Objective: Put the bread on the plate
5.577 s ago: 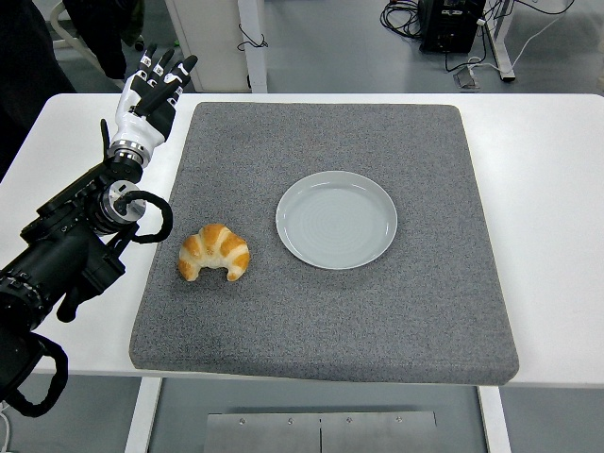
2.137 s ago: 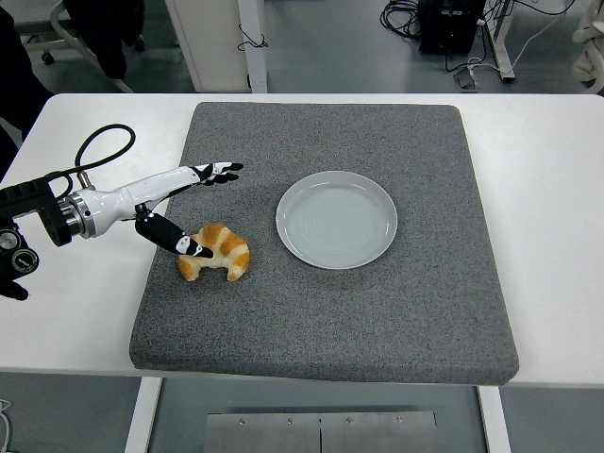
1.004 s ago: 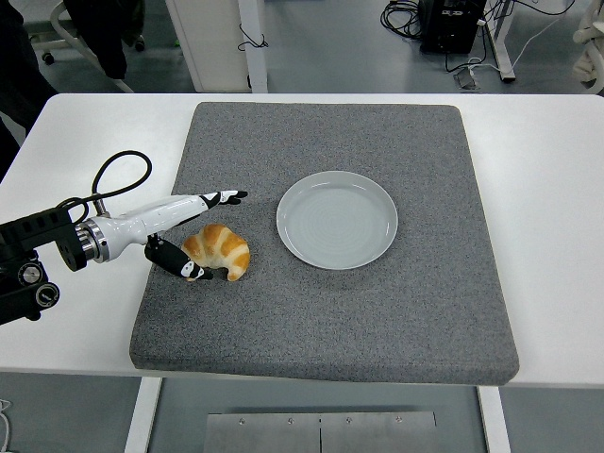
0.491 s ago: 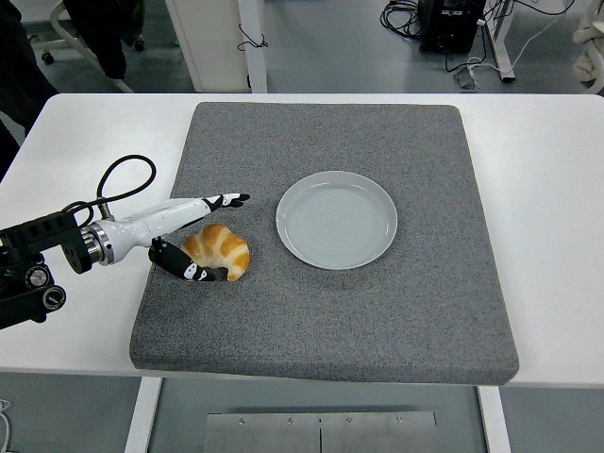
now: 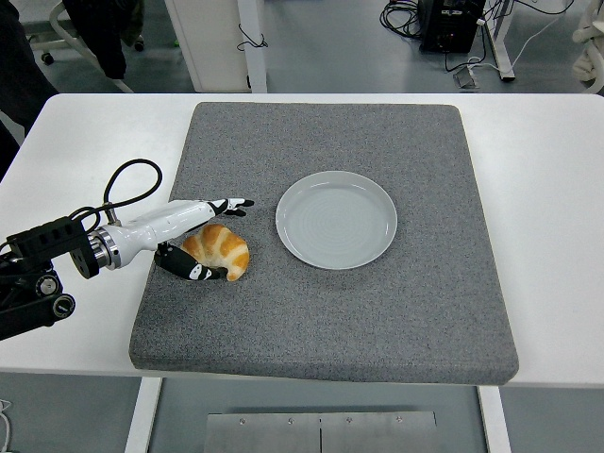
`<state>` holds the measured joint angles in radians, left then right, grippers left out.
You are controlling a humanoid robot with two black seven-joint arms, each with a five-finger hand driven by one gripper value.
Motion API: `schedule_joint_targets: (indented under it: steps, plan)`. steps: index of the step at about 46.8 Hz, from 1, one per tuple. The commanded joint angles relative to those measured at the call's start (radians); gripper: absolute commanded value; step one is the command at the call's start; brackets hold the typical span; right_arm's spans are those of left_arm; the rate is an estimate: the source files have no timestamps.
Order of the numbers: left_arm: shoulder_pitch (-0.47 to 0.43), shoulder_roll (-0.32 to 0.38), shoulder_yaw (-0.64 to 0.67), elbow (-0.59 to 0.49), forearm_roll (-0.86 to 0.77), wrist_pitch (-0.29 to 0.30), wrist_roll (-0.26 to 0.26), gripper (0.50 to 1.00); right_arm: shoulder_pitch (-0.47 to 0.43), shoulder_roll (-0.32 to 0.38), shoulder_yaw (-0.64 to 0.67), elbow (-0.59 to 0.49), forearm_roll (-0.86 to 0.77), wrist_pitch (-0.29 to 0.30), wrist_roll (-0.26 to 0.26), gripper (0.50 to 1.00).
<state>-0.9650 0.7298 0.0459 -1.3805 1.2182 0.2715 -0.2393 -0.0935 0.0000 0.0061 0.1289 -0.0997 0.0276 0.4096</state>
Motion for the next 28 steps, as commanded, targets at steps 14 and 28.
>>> schedule_joint_targets:
  steps: [14, 28]
  plan:
    - [0.008, -0.004, 0.000, 0.006, 0.001, 0.000, -0.005, 0.715, 0.000, 0.000, 0.000, 0.000, 0.000, 0.000, 0.000, 1.000]
    - [0.008, -0.013, -0.001, 0.006, -0.005, -0.002, -0.012, 0.622, 0.000, 0.000, 0.000, 0.000, 0.000, 0.000, 0.000, 1.000]
